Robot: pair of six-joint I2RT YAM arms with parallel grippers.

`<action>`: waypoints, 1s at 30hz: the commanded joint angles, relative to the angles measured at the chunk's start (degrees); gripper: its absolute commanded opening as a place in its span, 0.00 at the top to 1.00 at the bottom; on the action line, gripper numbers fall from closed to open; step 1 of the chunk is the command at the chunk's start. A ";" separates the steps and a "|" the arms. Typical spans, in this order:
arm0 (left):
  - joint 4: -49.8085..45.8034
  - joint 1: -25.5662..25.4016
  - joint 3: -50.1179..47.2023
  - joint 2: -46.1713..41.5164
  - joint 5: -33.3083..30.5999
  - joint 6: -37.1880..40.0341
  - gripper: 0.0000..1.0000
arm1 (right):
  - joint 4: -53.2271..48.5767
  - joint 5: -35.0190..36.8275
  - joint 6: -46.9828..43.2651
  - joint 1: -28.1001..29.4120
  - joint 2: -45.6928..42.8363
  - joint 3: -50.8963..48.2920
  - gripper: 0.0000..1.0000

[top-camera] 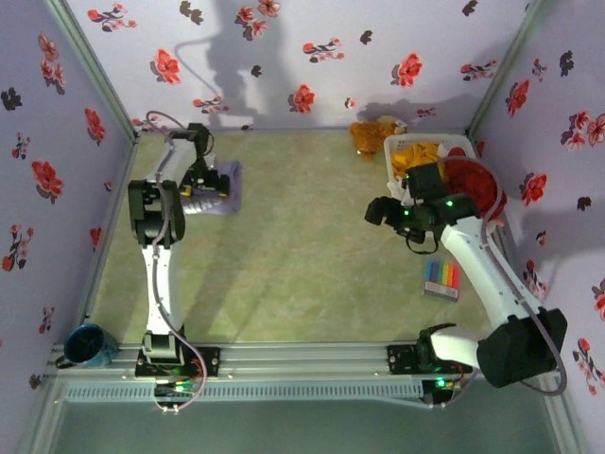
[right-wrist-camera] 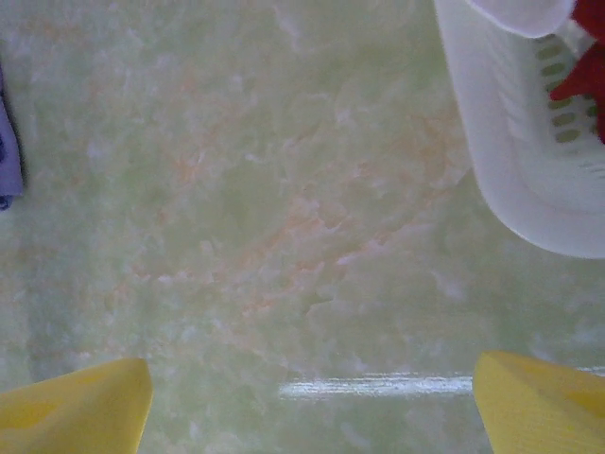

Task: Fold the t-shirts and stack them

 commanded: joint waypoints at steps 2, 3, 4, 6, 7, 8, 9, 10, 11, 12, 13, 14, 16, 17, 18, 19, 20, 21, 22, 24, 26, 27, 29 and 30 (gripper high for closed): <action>-5.19 3.99 8.63 7.13 0.74 5.09 0.01 | -5.59 0.83 -2.34 -0.87 -1.61 1.05 0.11; -5.37 4.70 10.58 8.45 1.17 6.10 0.01 | -5.72 0.60 -2.38 -0.91 -1.71 0.80 0.11; -5.39 5.40 12.56 9.67 1.27 7.06 0.00 | -5.61 0.32 -2.28 -0.99 -1.68 0.54 0.11; -5.45 6.65 16.35 11.80 1.48 8.63 0.00 | -5.20 -0.22 -2.05 -1.00 -1.50 0.08 0.11; -5.73 7.36 18.40 12.93 1.67 9.15 0.01 | -5.24 -0.27 -1.94 -1.00 -1.14 0.08 0.10; -5.77 7.81 19.83 13.61 2.09 9.78 0.00 | -5.48 -0.42 -1.86 -1.00 -0.89 0.26 0.10; -5.70 8.43 20.99 14.19 2.64 10.44 0.01 | -5.85 -0.61 -1.73 -0.98 -0.42 0.68 0.09; -5.18 8.89 21.84 14.69 2.47 10.82 0.01 | -6.21 -0.63 -1.71 -1.01 0.06 1.24 0.08; -4.69 9.33 22.34 14.97 2.22 10.99 0.01 | -6.54 -0.64 -1.76 -1.01 0.28 1.74 0.07; -4.31 9.90 22.83 15.35 2.19 10.89 0.01 | -7.05 -0.25 -1.76 -0.96 0.64 2.25 0.07; -3.93 10.46 23.63 15.82 1.84 10.47 0.01 | -7.38 0.06 -1.75 -0.99 1.00 3.02 0.06; -4.37 11.01 25.11 16.47 1.85 10.24 0.01 | -7.63 0.15 -1.77 -1.01 1.26 3.45 0.06; -4.49 12.13 27.99 17.53 1.16 9.98 0.01 | -7.62 0.35 -1.45 -0.96 1.75 4.03 0.05; -3.95 12.57 28.34 17.46 0.65 9.83 0.01 | -7.45 0.22 -1.17 -1.00 1.88 4.09 0.05; -3.21 13.07 28.29 17.28 0.78 9.87 0.01 | -7.31 -0.04 -1.03 -0.96 2.10 4.13 0.05; -2.34 13.71 28.19 16.99 0.73 9.72 0.01 | -7.38 -0.17 -1.00 -0.99 2.37 4.30 0.04; -1.80 14.23 28.19 16.96 0.81 9.44 0.00 | -7.47 -0.14 -0.98 -0.99 2.64 4.44 0.03; -1.49 14.89 28.44 16.96 1.79 9.47 0.01 | -7.50 -0.17 -1.12 -1.00 2.81 4.68 0.03; -1.20 15.27 28.69 16.92 3.02 9.71 0.01 | -7.57 -0.18 -1.11 -1.00 2.95 4.94 0.02; -0.85 15.47 28.77 16.58 5.90 10.94 0.01 | -7.88 -0.18 -1.24 -1.00 3.32 5.69 0.01; -1.38 15.17 29.21 14.91 9.14 11.87 0.01 | -8.09 -0.02 -1.58 -0.99 3.47 6.50 0.01; -0.97 14.78 28.00 12.56 11.27 11.80 0.01 | -7.95 0.07 -1.76 -1.01 3.48 6.84 0.01; 2.56 13.66 21.77 6.02 12.78 11.40 0.01 | -6.88 0.08 -1.74 -0.97 3.30 7.03 0.01; 5.61 13.01 17.28 1.28 12.57 10.65 0.00 | -6.17 0.08 -1.70 -0.99 3.14 7.12 0.01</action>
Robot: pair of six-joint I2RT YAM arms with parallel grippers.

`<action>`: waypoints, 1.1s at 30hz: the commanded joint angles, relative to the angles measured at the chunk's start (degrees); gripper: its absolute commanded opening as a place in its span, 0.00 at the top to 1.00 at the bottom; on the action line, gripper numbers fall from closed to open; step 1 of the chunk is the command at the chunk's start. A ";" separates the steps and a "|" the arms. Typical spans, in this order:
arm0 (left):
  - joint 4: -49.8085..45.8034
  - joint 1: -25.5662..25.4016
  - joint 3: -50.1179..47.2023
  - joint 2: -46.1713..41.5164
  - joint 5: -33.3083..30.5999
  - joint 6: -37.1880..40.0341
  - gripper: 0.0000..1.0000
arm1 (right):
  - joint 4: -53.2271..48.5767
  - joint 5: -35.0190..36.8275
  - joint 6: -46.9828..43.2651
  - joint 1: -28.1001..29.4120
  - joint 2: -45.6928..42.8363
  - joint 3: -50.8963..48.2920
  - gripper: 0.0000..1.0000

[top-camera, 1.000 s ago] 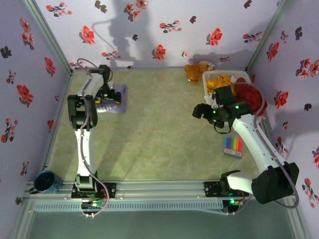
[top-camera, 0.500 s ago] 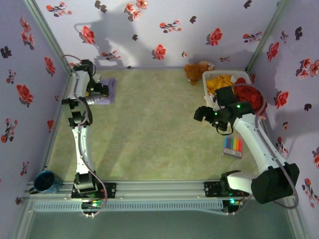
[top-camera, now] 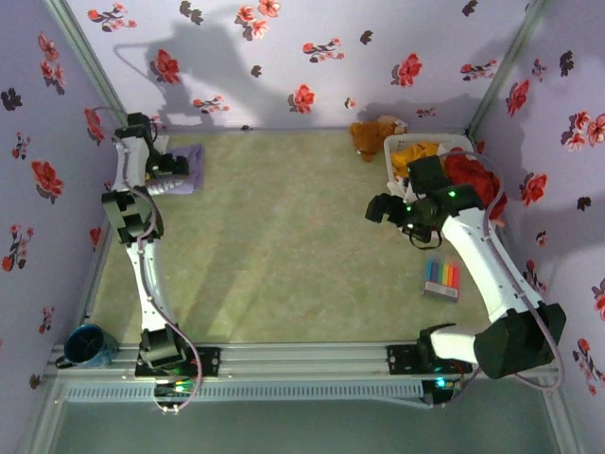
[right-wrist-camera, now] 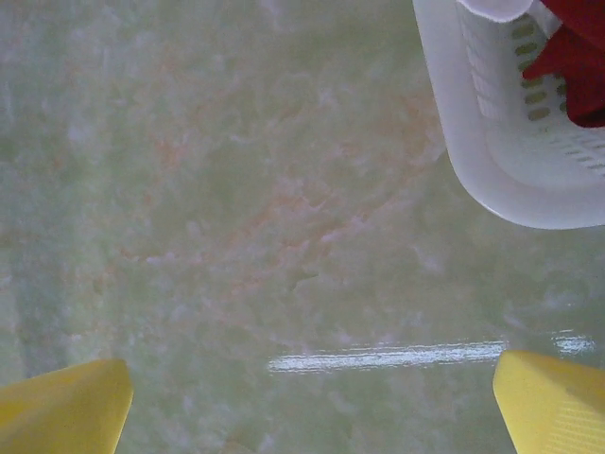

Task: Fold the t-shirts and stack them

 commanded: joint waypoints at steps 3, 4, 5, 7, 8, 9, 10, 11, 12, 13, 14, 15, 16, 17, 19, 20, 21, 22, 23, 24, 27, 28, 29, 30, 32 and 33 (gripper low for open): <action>10.30 -2.21 -14.36 -22.63 3.26 -3.62 0.01 | 2.04 0.82 -0.78 -0.36 -0.51 1.99 0.01; 11.26 -2.30 -17.27 -26.54 3.62 -6.01 0.01 | 2.74 1.14 -0.97 -0.37 -0.84 1.92 0.01; 12.28 -2.46 -20.21 -29.93 4.78 -7.85 0.01 | 3.41 1.56 -1.21 -0.36 -1.26 1.84 0.01; 16.13 -3.36 -29.45 -38.44 6.19 -11.66 0.01 | 5.35 3.46 -2.05 -0.31 -2.28 1.22 0.01; 18.55 -3.87 -34.22 -42.45 5.89 -13.18 0.01 | 6.26 4.62 -2.69 -0.36 -2.68 0.84 0.01; 21.97 -4.56 -40.61 -47.40 5.82 -14.69 0.01 | 7.48 6.15 -3.33 -0.36 -3.26 0.22 0.01; 25.74 -5.24 -47.26 -52.34 4.74 -15.83 0.01 | 8.97 8.15 -4.06 -0.37 -3.98 -0.73 0.01; 29.60 -5.75 -53.41 -56.82 3.79 -17.01 0.00 | 10.52 10.38 -4.41 -0.35 -4.89 -1.95 0.01; 34.92 -6.24 -61.18 -61.92 4.10 -16.87 0.01 | 12.39 14.61 -4.25 -0.29 -6.15 -3.72 0.01; 39.94 -6.96 -68.77 -67.01 2.87 -16.36 0.01 | 15.99 18.71 -4.12 -0.27 -7.81 -6.64 0.01; 44.50 -7.49 -75.21 -71.12 1.67 -15.42 0.01 | 20.29 21.60 -4.79 -0.27 -10.00 -9.80 0.01; 49.05 -7.99 -82.43 -75.76 0.10 -13.85 0.01 | 26.30 24.78 -6.58 -0.20 -12.80 -14.78 0.01; 53.22 -8.40 -88.89 -80.80 -1.77 -12.21 0.01 | 33.39 27.13 -9.37 -0.08 -15.86 -20.34 0.01; 56.48 -8.59 -94.02 -84.85 -1.77 -9.35 0.01 | 39.93 28.72 -11.91 -0.08 -18.63 -24.99 0.01; 62.07 -8.81 -104.50 -93.63 -2.24 -4.12 0.01 | 52.42 35.00 -14.59 -0.11 -23.78 -35.70 0.01; 64.48 -8.82 -108.31 -97.31 -3.11 -3.66 0.01 | 56.33 37.58 -14.91 -0.14 -25.06 -38.97 0.01; 66.61 -8.85 -112.04 -100.72 -3.60 -3.57 0.00 | 59.61 38.90 -16.37 -0.21 -25.80 -41.79 0.01; 67.82 -8.80 -114.88 -103.46 -4.01 -4.93 0.00 | 61.64 39.75 -17.70 -0.23 -25.80 -43.75 0.01; 68.40 -8.81 -116.57 -105.27 -4.78 -6.46 0.01 | 62.97 40.47 -18.70 -0.27 -25.36 -45.00 0.01; 68.71 -8.80 -118.51 -106.75 -5.27 -7.27 0.01 | 64.45 41.48 -19.28 -0.28 -24.47 -46.35 0.01; 74.98 -8.72 -124.61 -107.80 -5.97 -6.19 0.01 | 73.68 42.85 -21.48 -0.31 -22.22 -51.59 0.01; 77.69 -8.72 -126.04 -106.69 -6.47 -5.44 0.01 | 76.55 42.46 -22.38 -0.52 -21.76 -52.96 0.01; 79.43 -8.64 -126.73 -105.48 -7.19 -4.83 0.01 | 78.98 42.80 -22.65 -0.68 -21.19 -54.00 0.01; 82.17 -8.63 -127.41 -103.46 -7.92 -4.56 0.01 | 80.93 42.65 -22.95 -1.10 -20.35 -54.97 0.01; 92.42 -8.63 -131.47 -98.11 -8.10 -5.58 0.01 | 85.31 41.70 -24.96 -2.11 -17.39 -56.74 0.01; 97.86 -8.63 -132.52 -94.66 -8.09 -8.01 0.01 | 87.36 41.91 -25.23 -2.78 -15.18 -57.49 0.01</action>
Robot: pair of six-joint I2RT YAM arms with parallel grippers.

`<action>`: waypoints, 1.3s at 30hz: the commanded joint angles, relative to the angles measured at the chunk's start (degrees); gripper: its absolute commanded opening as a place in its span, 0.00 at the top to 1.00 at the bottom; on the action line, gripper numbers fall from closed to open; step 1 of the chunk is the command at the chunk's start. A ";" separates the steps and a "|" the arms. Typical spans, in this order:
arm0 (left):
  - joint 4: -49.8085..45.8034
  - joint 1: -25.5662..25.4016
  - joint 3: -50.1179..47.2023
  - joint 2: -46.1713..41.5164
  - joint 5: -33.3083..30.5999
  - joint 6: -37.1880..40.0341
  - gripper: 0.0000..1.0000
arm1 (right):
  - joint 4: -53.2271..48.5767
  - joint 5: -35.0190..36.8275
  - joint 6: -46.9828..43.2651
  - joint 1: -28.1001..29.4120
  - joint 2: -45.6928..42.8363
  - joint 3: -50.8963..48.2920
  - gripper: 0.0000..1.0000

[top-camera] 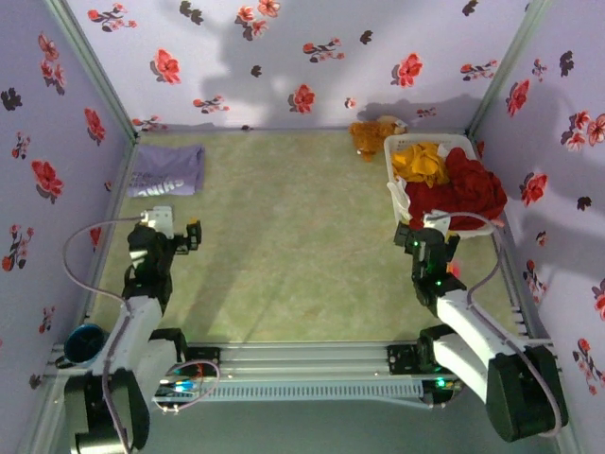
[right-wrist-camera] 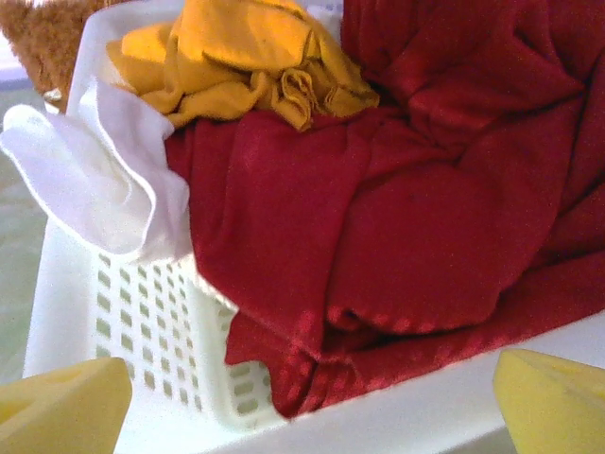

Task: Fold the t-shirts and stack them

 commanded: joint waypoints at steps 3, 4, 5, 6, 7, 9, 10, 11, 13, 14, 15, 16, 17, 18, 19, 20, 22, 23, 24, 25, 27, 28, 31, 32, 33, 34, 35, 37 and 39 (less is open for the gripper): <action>27.27 -0.37 -3.51 14.60 -1.01 -6.56 0.01 | 13.84 0.95 -5.70 -2.95 7.52 -1.73 0.01; 27.20 -0.93 -2.77 16.27 -0.20 -4.49 0.00 | 15.80 -0.75 -6.88 -3.52 8.71 -1.84 0.01; 27.80 -1.41 -2.60 17.57 -0.42 -3.70 0.01 | 16.83 -0.86 -7.03 -3.79 9.68 -1.72 0.01; 29.60 -1.61 -2.61 19.63 -0.87 -1.89 0.00 | 17.12 -1.53 -7.11 -4.23 10.59 -1.29 0.01; 32.19 -1.69 -2.72 21.97 -1.14 -1.76 0.01 | 17.17 -2.30 -7.19 -4.88 11.39 -0.83 0.01; 38.06 -1.71 -3.18 26.46 -1.45 -1.39 0.01 | 18.36 -4.25 -7.51 -6.01 12.97 -0.22 0.01; 40.25 -1.71 -3.27 28.63 -1.98 -1.56 0.01 | 19.10 -4.95 -7.34 -6.63 14.00 0.19 0.01; 40.84 -1.71 -2.92 30.01 -2.15 -1.56 0.01 | 19.57 -5.66 -7.17 -7.04 15.03 0.77 0.01; 42.24 -2.03 -2.19 33.31 -2.15 -0.96 0.01 | 20.38 -7.58 -6.77 -7.48 17.29 1.94 0.01; 43.88 -2.24 -2.20 34.95 -2.14 -0.70 0.01 | 20.69 -9.12 -6.84 -7.46 18.06 2.38 0.01; 45.61 -2.60 -2.18 36.66 -2.05 -0.11 0.01 | 21.04 -10.54 -6.76 -7.45 19.01 2.93 0.01; 46.21 -3.05 -2.06 37.54 -2.24 0.46 0.00 | 22.21 -11.45 -6.10 -7.45 20.13 3.12 0.01; 44.85 -3.48 -1.71 37.09 -3.36 0.53 0.01 | 22.80 -12.78 -6.42 -7.49 20.97 3.47 0.01; 43.24 -3.64 -1.09 36.78 -5.03 0.10 0.01 | 21.53 -14.12 -7.09 -7.50 21.36 4.45 0.01; 42.24 -3.68 -0.40 36.90 -6.17 -0.19 0.01 | 21.86 -14.32 -7.57 -7.53 21.94 4.70 0.01; 40.92 -3.70 0.26 36.87 -6.52 -0.30 0.01 | 22.90 -14.55 -8.15 -7.46 22.36 4.47 0.01; 37.09 -3.90 2.81 36.92 -6.48 -0.11 0.01 | 25.48 -16.03 -9.02 -7.83 23.12 3.60 0.01; 35.87 -3.91 3.64 36.91 -6.51 -0.03 0.01 | 27.90 -15.77 -9.14 -7.99 23.97 2.80 0.01; 34.94 -3.93 4.06 36.91 -7.08 -0.37 0.01 | 30.92 -15.62 -9.14 -8.14 25.18 1.83 0.01; 34.85 -3.99 4.25 36.98 -9.11 -1.30 0.01 | 32.45 -15.90 -9.14 -8.35 26.13 1.50 0.01; 34.83 -3.91 4.35 37.08 -13.43 -2.91 0.01 | 32.42 -16.62 -8.93 -8.86 27.25 2.07 0.01; 34.43 -3.83 4.59 37.10 -14.93 -2.97 0.01 | 32.18 -17.21 -8.53 -9.30 27.72 2.41 0.01; 34.51 -3.82 4.55 37.06 -15.06 -2.98 0.01 | 34.66 -18.81 -6.60 -11.41 29.72 2.05 0.01; 34.91 -3.82 4.36 37.11 -15.05 -2.95 0.01 | 35.58 -19.89 -6.19 -12.07 30.48 1.90 0.01; 34.88 -3.82 4.27 37.05 -15.06 -2.97 0.01 | 36.48 -20.98 -6.00 -12.53 31.48 1.93 0.01; 35.03 -3.82 4.27 37.08 -15.06 -2.97 0.01 | 36.44 -21.36 -5.86 -12.83 32.37 2.30 0.01; 34.94 -3.82 4.27 37.09 -15.06 -2.97 0.01 | 36.60 -21.57 -5.81 -12.90 33.28 2.69 0.01; 34.52 -3.82 4.53 37.13 -15.32 -2.97 0.01 | 36.36 -22.12 -5.78 -13.14 34.03 3.42 0.01; 34.46 -3.84 4.53 37.09 -15.36 -2.97 0.01 | 34.33 -22.43 -5.38 -13.54 34.06 4.53 0.01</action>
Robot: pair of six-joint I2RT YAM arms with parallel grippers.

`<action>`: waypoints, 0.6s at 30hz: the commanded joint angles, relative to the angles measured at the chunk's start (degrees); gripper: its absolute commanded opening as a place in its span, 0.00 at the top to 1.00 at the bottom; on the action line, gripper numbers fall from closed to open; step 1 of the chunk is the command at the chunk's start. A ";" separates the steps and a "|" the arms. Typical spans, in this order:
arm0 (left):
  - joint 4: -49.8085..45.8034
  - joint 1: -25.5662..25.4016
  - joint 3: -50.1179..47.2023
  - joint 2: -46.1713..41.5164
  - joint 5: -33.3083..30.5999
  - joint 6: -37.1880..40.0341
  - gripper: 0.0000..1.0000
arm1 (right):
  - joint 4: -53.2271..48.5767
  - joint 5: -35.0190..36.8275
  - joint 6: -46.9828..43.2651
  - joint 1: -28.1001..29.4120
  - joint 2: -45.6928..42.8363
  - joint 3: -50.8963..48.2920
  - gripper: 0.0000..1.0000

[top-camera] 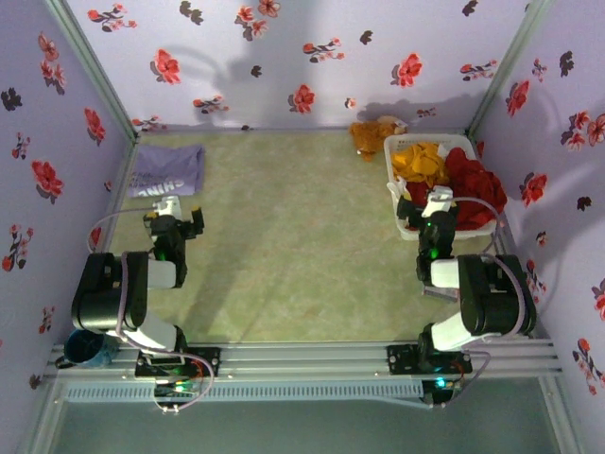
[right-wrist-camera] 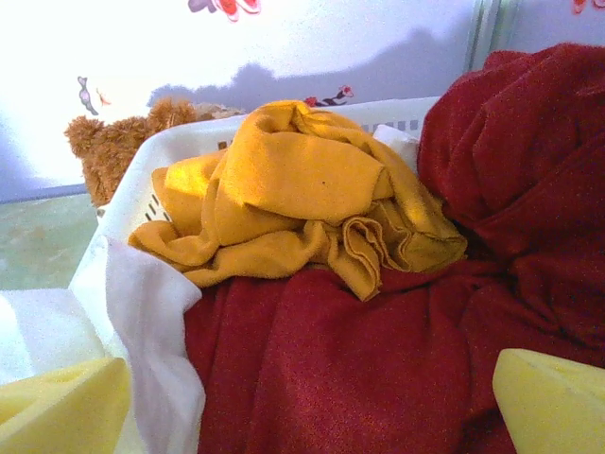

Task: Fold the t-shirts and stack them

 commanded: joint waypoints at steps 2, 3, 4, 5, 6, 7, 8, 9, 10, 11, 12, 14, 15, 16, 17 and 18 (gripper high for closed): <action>-0.05 -0.28 0.71 0.26 -2.08 -0.42 0.01 | -9.52 -2.93 2.10 -1.02 2.23 1.20 0.01; -0.26 -0.28 0.86 0.26 -2.16 -0.42 0.01 | -10.83 -3.73 1.95 -1.13 2.40 2.01 0.01; -0.71 -0.28 1.01 0.28 -2.32 -0.43 0.01 | -11.87 -4.36 1.72 -1.15 2.51 2.59 0.01; -1.19 -0.28 1.31 0.34 -2.42 -2.09 0.01 | -12.17 -4.60 1.81 -1.15 2.51 2.78 0.01; -1.60 -0.28 1.57 0.35 -2.43 -2.10 0.01 | -11.77 -4.72 1.78 -1.18 2.47 2.60 0.01; -1.68 -0.28 1.61 0.37 -2.32 -2.02 0.01 | -11.45 -5.90 1.40 -1.19 2.36 2.40 0.01; -1.67 -0.28 1.59 0.35 -2.34 -2.06 0.01 | -11.05 -6.47 1.15 -1.22 2.39 2.17 0.01; -1.60 -0.28 1.59 0.37 -2.31 -2.02 0.01 | -10.57 -6.91 1.03 -1.30 2.29 1.87 0.01; -1.50 -0.28 1.51 0.35 -2.34 -2.02 0.01 | -9.13 -7.58 0.73 -1.34 2.23 1.07 0.01; -1.42 -0.24 1.46 0.35 -2.26 -1.94 0.00 | -7.48 -8.06 0.48 -1.26 2.11 0.29 0.01; -1.18 -0.28 1.33 0.26 -2.17 -1.93 0.01 | -5.29 -8.41 0.19 -1.18 1.85 -1.13 0.01; -0.72 -0.28 1.02 0.26 -1.99 -1.84 0.01 | -2.39 -7.97 0.25 -1.18 1.44 -2.97 0.01; -0.31 -0.28 0.82 0.29 -1.93 -1.84 0.01 | -1.14 -7.65 0.37 -1.17 1.47 -3.68 0.01; -0.04 -0.28 0.71 0.26 -1.91 -1.86 0.00 | -0.74 -7.75 0.35 -1.22 1.65 -3.83 0.01; 0.04 -0.28 0.62 0.26 -1.90 -1.84 0.01 | -1.42 -7.71 0.35 -1.17 1.61 -3.46 0.01; 0.21 -0.28 0.54 0.26 -1.90 -1.80 0.01 | -2.12 -7.75 0.29 -1.17 1.56 -3.15 0.01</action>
